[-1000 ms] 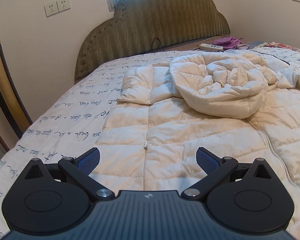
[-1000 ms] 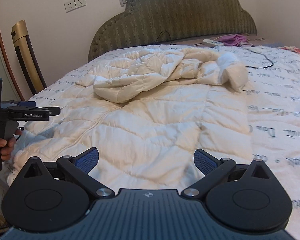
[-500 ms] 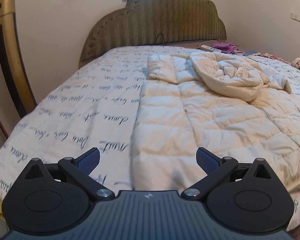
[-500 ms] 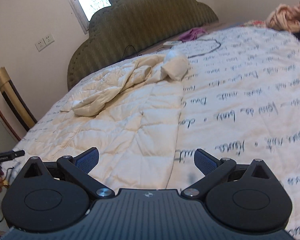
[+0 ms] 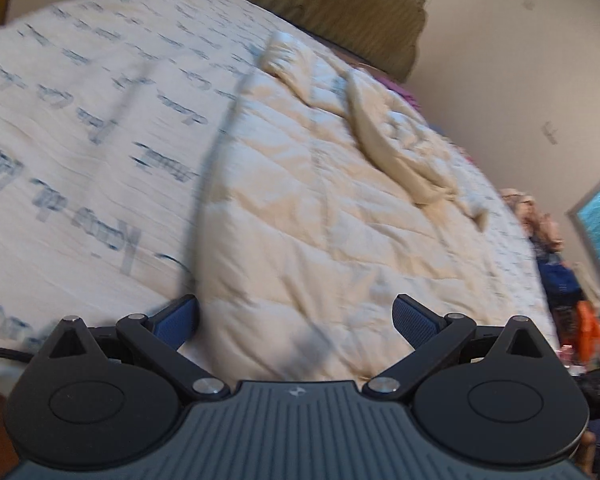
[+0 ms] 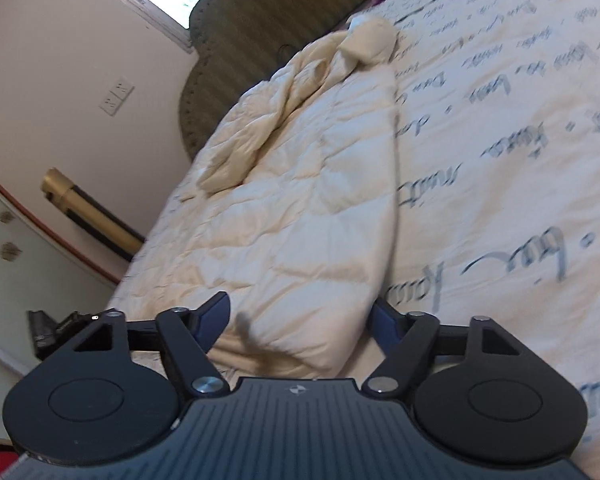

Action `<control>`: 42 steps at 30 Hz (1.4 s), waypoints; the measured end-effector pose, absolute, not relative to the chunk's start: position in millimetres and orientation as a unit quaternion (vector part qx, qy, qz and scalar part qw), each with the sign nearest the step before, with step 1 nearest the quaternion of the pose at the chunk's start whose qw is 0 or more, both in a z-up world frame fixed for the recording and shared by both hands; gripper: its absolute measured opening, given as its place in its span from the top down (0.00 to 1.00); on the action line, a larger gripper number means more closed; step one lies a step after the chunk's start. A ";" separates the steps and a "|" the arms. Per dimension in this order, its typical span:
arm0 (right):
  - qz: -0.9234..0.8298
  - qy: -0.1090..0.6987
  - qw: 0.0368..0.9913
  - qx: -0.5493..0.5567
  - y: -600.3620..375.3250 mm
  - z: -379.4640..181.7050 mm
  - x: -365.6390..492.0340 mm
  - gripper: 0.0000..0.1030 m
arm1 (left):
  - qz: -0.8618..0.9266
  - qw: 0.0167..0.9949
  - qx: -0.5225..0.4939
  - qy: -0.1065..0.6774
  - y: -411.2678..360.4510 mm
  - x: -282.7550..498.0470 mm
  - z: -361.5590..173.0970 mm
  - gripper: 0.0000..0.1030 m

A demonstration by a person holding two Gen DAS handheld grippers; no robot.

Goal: Fold small clothes

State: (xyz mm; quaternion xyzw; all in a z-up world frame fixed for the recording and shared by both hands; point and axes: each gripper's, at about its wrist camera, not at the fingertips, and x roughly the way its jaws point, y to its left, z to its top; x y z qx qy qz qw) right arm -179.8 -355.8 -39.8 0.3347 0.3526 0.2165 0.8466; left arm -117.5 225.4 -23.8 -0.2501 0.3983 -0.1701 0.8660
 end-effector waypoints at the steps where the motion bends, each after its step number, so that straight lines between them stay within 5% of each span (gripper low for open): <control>1: 0.225 0.352 0.841 0.346 -354.1 -42.5 -178.8 0.34 | -0.187 0.859 -0.262 0.399 222.1 -116.4 -25.9 0.00; 4: 0.245 0.344 0.818 0.391 -350.6 -50.1 -173.4 0.44 | -0.226 0.834 -0.308 0.399 217.0 -113.5 -33.8 0.00; 8: 0.243 0.341 0.812 0.406 -344.8 -53.1 -167.9 0.71 | -0.232 0.825 -0.339 0.389 215.2 -113.1 -36.6 0.02; 9: 0.240 0.341 0.815 0.402 -343.4 -52.2 -167.8 0.75 | -0.228 0.828 -0.338 0.385 214.5 -114.2 -35.1 0.17; 10: 0.238 0.339 0.819 0.397 -342.2 -50.9 -168.5 0.76 | -0.226 0.831 -0.329 0.388 212.6 -114.5 -33.7 0.46; 12: 0.238 0.332 0.826 0.387 -341.4 -44.9 -171.9 0.80 | -0.207 0.835 -0.312 0.403 209.3 -113.6 -33.1 0.69; 13: 0.242 0.327 0.829 0.383 -341.5 -41.3 -174.0 0.81 | -0.198 0.839 -0.305 0.405 208.6 -113.6 -33.0 0.80; 16: 0.252 0.314 0.840 0.364 -340.0 -25.1 -179.1 0.83 | -0.191 0.847 -0.303 0.392 211.8 -120.0 -27.2 0.89; 30: 0.290 0.248 0.867 0.322 -355.8 37.8 -205.4 0.84 | -0.230 0.874 -0.304 0.303 220.4 -151.6 38.2 0.91; 42: 0.288 0.154 0.892 0.313 -380.2 108.0 -142.1 0.83 | -0.237 0.905 -0.303 0.184 196.2 -92.1 112.8 0.91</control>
